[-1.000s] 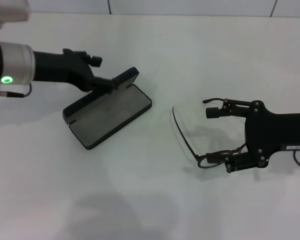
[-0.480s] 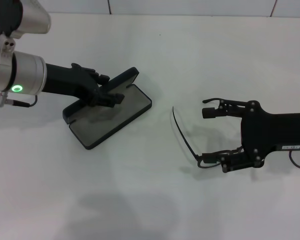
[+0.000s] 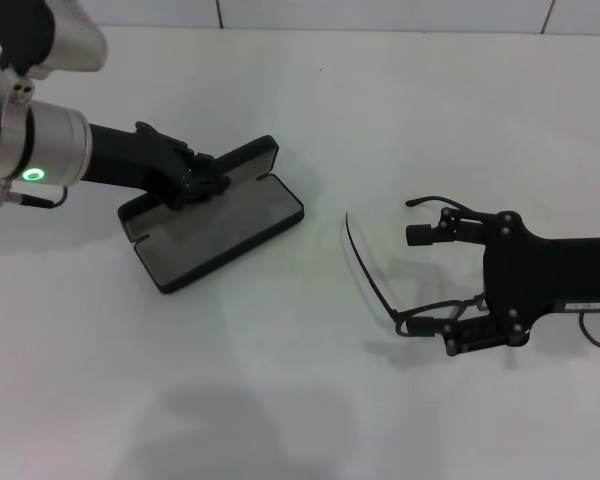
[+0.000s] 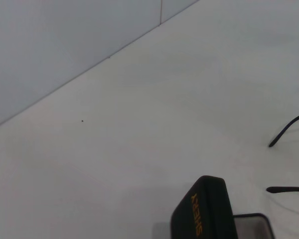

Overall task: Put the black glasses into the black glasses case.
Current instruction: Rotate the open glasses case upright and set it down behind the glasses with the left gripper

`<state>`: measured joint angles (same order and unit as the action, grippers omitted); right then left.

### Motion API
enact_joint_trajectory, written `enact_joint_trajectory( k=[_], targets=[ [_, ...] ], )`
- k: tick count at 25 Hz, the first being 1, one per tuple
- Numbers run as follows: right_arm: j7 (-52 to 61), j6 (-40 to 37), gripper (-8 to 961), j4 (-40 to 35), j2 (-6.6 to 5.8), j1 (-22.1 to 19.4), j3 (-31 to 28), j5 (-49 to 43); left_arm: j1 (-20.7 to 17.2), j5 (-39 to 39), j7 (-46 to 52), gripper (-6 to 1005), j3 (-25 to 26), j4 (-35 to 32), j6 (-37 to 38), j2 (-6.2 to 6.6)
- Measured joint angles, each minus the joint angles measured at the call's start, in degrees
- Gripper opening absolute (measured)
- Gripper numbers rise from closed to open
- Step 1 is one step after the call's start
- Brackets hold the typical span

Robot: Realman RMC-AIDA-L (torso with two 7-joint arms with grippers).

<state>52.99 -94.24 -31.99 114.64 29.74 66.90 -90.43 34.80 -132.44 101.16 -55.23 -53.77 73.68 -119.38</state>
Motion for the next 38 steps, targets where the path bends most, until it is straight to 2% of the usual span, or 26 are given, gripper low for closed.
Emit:
enact_joint_trajectory(
  k=[5, 10, 16, 23, 30, 38],
  targets=[
    [-0.61, -0.39, 868, 0.22, 0.18, -0.61, -0.01, 0.0, 0.87, 0.34, -1.32, 307, -2.12, -1.02, -0.86, -0.08],
    [-2.14, -0.52, 869, 0.83, 0.58, -0.77, -0.02, -0.01, 3.06, 4.41, -6.21, 275, -4.45, -1.09, -1.9, -0.12],
    [-4.15, -0.94, 869, 1.68, 0.82, -1.17, 0.0, -0.01, 9.31, 3.57, -8.52, 205, -7.64, 3.01, -2.51, -0.06],
    [-7.07, -1.99, 868, 3.59, 0.96, -1.89, -0.16, 0.37, 15.9, 2.45, -8.62, 242, -14.01, 8.63, -5.97, -0.21],
    [-7.43, -2.0, 869, 3.68, 0.8, -2.55, -0.5, 0.52, 16.28, 6.16, -8.4, 278, -19.05, 7.9, -4.48, -0.31],
    [-7.45, -2.0, 868, 3.41, 0.71, -2.71, -0.55, 0.53, 15.97, 6.36, -6.77, 320, -18.87, 7.4, -4.85, -0.4]
  ],
)
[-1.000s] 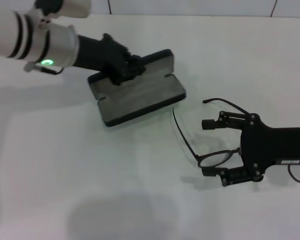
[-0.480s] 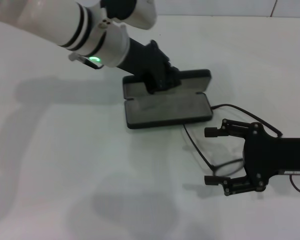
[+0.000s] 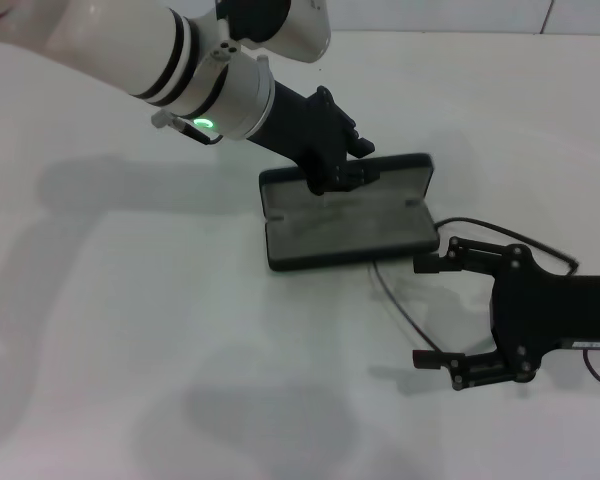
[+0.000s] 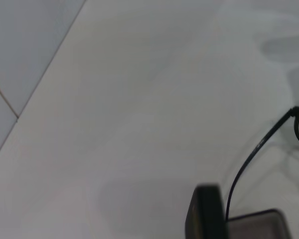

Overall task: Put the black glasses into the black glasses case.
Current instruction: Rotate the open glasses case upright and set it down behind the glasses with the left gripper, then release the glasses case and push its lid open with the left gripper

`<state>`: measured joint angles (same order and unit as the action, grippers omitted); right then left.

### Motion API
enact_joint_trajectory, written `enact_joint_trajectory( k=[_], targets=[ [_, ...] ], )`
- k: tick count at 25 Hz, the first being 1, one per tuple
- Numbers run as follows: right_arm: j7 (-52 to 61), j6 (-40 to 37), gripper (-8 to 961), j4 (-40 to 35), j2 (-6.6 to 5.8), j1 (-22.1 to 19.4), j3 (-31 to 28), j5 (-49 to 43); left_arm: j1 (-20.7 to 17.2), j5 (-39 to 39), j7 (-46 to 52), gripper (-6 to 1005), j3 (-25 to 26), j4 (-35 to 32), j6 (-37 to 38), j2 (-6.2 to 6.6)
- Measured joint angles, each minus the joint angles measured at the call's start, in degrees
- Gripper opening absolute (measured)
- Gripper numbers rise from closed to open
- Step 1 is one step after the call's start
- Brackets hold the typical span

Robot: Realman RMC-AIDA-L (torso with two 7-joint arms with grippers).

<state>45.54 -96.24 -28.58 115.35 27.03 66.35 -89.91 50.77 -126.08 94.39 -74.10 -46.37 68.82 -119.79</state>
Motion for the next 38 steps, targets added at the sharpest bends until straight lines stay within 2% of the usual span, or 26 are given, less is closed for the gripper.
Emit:
enact_joint_trajectory(
  k=[8, 13, 17, 24, 38],
  targets=[
    [0.13, 0.29, 868, -0.24, -0.04, 0.39, -0.04, 0.0, -0.35, 2.74, 2.51, 362, 0.71, -1.4, 1.92, 0.18],
    [0.52, -0.14, 869, -1.71, -0.12, 0.4, -1.65, 0.12, -4.79, 12.0, -0.16, 509, 3.59, -3.82, 4.09, 0.31],
    [1.97, -0.64, 869, -3.26, -0.31, 0.56, -3.08, 0.13, -7.48, 14.41, -1.85, 509, 4.9, -3.5, 1.28, 0.04],
    [2.39, -0.3, 868, -3.9, -0.18, 1.32, -2.53, -0.41, -6.58, 11.92, -0.67, 508, 2.6, 2.58, -3.74, 0.01],
    [1.7, -0.16, 868, -3.36, -0.15, 1.83, -2.46, -0.66, -3.47, 7.84, 1.9, 506, 0.29, 8.43, -2.78, -0.06]
  ],
)
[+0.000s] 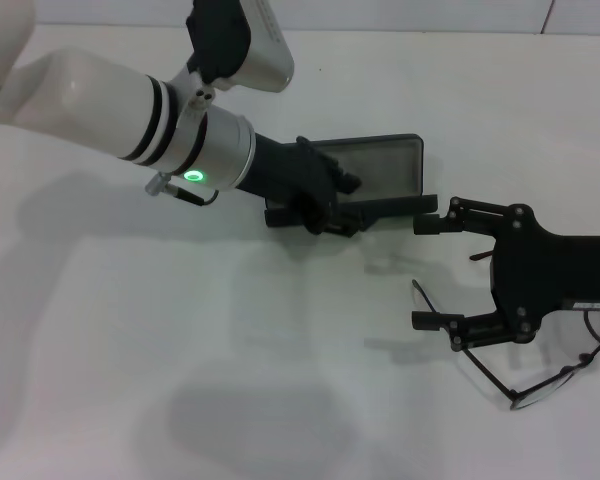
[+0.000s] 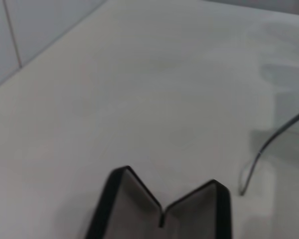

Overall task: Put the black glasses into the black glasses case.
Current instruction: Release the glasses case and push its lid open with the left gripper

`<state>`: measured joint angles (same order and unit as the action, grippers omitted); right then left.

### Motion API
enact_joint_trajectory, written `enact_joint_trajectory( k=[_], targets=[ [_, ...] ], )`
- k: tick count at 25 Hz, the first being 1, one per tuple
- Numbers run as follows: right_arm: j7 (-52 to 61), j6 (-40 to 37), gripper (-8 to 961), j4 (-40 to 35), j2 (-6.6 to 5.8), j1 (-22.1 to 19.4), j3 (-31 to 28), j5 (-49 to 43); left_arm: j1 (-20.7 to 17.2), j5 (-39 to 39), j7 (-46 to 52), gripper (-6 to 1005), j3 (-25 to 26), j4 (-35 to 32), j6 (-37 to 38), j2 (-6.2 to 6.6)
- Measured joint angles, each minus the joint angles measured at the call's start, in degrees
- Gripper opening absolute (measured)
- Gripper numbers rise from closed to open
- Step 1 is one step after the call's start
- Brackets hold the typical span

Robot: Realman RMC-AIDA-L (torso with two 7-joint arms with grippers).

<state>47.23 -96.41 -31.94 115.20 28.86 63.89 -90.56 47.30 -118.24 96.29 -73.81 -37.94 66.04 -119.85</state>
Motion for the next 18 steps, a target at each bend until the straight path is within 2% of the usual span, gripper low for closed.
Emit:
enact_joint_trajectory(
  k=[11, 18],
  targets=[
    [-0.2, 0.09, 869, 0.14, 0.11, -0.47, 0.0, 0.0, -0.16, -0.66, 0.14, 505, -0.16, -0.89, 9.61, 0.57],
    [-0.22, 0.09, 869, 0.83, 0.11, -0.01, 0.06, 0.0, -0.46, -3.4, -0.2, 504, 0.0, -1.13, 10.6, 0.28]
  ],
)
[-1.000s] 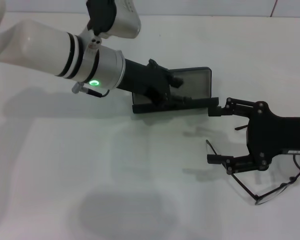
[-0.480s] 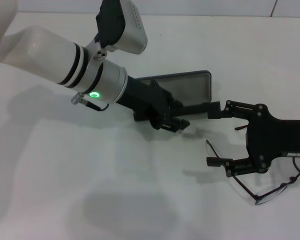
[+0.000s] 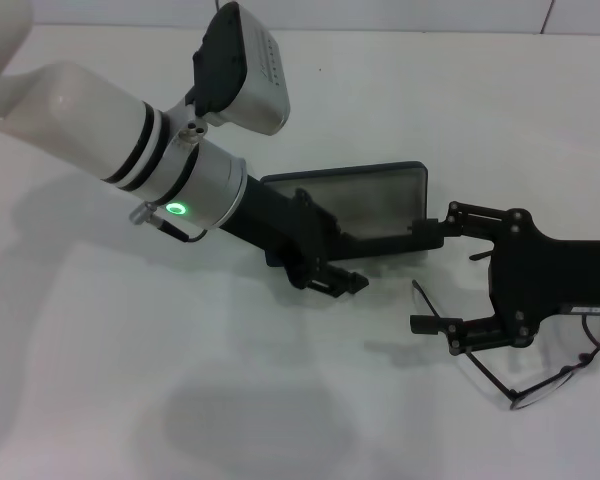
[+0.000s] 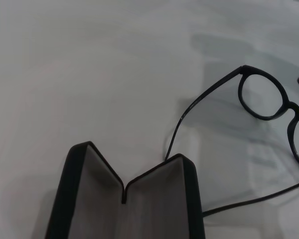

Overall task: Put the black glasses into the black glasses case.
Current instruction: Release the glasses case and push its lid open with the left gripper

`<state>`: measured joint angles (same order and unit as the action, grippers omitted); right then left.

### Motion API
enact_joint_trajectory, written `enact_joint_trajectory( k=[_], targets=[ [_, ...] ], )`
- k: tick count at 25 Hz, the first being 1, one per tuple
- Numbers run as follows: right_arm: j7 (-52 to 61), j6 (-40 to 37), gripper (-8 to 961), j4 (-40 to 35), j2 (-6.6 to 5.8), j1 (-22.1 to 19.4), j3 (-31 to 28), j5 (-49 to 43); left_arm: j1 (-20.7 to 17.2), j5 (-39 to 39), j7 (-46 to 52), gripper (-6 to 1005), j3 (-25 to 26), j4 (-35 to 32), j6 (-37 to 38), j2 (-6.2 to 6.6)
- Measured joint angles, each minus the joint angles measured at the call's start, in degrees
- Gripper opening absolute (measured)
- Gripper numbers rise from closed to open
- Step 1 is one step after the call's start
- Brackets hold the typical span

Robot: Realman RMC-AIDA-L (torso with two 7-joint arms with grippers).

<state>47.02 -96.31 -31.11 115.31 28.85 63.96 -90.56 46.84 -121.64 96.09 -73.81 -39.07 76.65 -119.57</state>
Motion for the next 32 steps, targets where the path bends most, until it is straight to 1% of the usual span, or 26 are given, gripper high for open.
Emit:
enact_joint_trajectory(
  k=[3, 4, 5, 8, 10, 12, 14, 15, 18, 20, 22, 27, 32],
  targets=[
    [0.0, 0.09, 869, 0.0, 0.0, 0.04, 0.07, -0.01, -0.21, 1.31, -0.79, 503, 0.37, -0.54, 0.03, -0.01],
    [0.0, 0.18, 869, 0.01, 0.0, 0.04, 0.08, -0.01, -1.23, 4.99, -2.19, 503, 0.99, -2.69, 0.32, 0.22],
    [0.0, 0.35, 869, 0.01, 0.0, 0.03, 0.09, -0.01, -1.32, 5.14, -2.27, 503, 1.11, -2.87, 0.33, 0.22],
    [0.0, 0.57, 869, 0.07, 0.0, 0.07, 0.22, -0.04, -2.47, 7.7, -3.1, 503, 4.7, -5.61, 0.28, 0.32],
    [0.0, 0.62, 869, 0.08, 0.0, 0.08, 0.26, -0.04, -2.1, 7.44, -2.29, 502, 7.83, -6.03, -0.67, 0.3],
    [0.0, 0.69, 869, 0.09, 0.0, 0.07, 0.31, -0.05, -0.97, 5.53, -0.12, 502, 9.26, -5.73, -3.14, 0.37],
    [0.0, 0.85, 869, 0.09, -0.01, 0.07, 0.35, -0.06, 0.67, 1.48, 3.12, 502, 9.14, -4.93, -6.81, 0.31],
    [0.0, 1.1, 868, 0.09, 0.0, 0.07, 0.38, -0.06, 2.42, -2.26, 5.63, 502, 8.86, -3.78, -9.31, 0.06],
    [0.0, 1.82, 868, 0.1, 0.06, 0.06, 0.49, -0.06, 7.04, -8.53, 9.89, 501, 8.69, 0.64, -11.99, -0.17],
    [0.0, 2.29, 868, 0.26, 0.12, 0.07, 0.63, -0.06, 10.53, -11.22, 11.34, 501, 8.63, 4.62, -12.81, -0.19],
    [0.0, 2.43, 868, 0.46, 0.13, 0.06, 0.64, -0.06, 12.41, -12.28, 11.51, 501, 8.41, 6.79, -12.78, -0.18],
    [-0.05, 3.06, 868, 0.6, 0.17, 0.06, 0.64, -0.05, 13.3, -12.33, 12.19, 485, 5.12, 7.27, -12.41, -0.26],
    [-0.15, 3.52, 868, 0.62, 0.18, 0.18, 0.65, -0.04, 13.39, -13.79, 12.87, 470, 4.74, 7.47, -14.67, -0.26]
  ],
)
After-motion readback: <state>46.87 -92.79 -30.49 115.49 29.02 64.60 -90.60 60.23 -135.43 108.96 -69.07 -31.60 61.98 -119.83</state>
